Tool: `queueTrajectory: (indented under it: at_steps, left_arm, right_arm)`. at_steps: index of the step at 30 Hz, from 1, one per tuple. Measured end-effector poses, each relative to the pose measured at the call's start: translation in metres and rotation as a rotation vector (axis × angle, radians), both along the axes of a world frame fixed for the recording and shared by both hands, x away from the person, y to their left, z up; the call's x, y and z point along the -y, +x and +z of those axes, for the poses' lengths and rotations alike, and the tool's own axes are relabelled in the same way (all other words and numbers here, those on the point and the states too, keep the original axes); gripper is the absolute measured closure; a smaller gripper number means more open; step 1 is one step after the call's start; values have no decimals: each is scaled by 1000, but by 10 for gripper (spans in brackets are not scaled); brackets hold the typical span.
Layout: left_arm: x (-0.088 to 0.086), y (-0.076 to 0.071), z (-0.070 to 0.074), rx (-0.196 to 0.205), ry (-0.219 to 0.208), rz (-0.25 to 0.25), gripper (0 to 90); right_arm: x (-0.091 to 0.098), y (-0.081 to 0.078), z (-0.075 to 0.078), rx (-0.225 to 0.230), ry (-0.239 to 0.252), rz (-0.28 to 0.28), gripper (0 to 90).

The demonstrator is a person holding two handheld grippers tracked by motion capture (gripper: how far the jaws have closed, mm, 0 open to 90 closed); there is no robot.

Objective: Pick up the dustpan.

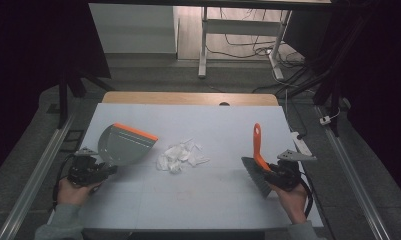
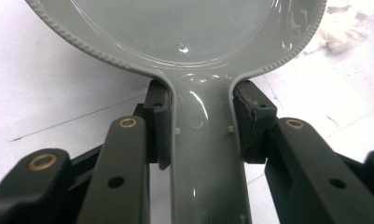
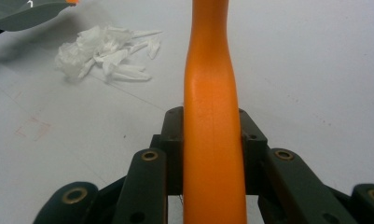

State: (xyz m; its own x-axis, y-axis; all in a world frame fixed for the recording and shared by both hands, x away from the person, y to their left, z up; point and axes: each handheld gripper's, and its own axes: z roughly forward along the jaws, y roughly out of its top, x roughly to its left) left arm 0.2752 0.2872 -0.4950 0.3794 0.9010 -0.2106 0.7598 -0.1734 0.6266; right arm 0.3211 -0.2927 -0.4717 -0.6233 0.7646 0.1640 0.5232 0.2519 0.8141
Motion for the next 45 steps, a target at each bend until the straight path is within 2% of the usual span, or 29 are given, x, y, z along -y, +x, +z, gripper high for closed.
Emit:
queueTrajectory:
  at_steps: [9, 16, 24, 32, 45]
  left_arm:
    - [-5, -6, 8, 33, -6, -67, 618]
    - [-9, -12, 14, 51, -33, -107, 618]
    - [-11, -18, 16, 59, -28, -138, 618]
    - [-9, -26, 21, 69, -18, -194, 618]
    - [-15, -38, 12, 41, 8, -261, 618]
  right_arm:
    - [-2, 2, 4, 11, 34, 1, 704]
    - [-2, 0, 8, 19, 58, -13, 703]
    - [-5, 1, 13, 32, 66, -33, 703]
    - [-8, 1, 18, 39, 88, -35, 703]
    - [-36, 28, 24, 28, 107, -17, 703]
